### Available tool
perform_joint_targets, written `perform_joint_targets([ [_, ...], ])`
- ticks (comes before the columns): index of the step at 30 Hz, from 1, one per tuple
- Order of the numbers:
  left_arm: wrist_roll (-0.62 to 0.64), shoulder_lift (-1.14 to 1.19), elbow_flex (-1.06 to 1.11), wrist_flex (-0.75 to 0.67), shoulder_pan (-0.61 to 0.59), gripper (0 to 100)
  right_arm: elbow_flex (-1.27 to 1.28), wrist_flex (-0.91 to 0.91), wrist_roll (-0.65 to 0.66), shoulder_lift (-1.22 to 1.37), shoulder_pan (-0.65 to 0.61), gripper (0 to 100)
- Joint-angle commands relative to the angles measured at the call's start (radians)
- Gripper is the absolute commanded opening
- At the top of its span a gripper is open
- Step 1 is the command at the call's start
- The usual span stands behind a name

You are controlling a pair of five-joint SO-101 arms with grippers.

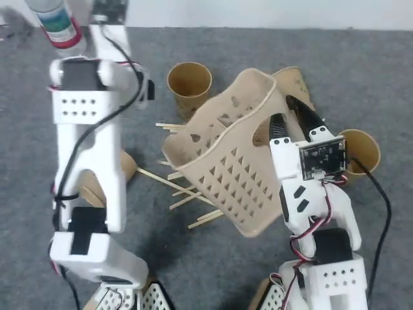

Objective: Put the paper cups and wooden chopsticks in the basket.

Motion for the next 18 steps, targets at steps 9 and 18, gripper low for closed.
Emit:
perform_joint_targets([
  [9, -0.021, -0.169, -0.062, 0.035, 0.084, 17, 0.126, -0.321, -0.023, -0.001, 0.010, 0.6],
  [18, -0.025, -0.270, 0.105, 0.037, 0.186, 17, 0.147, -0.518, -0.020, 0.148, 0.013, 0.6],
])
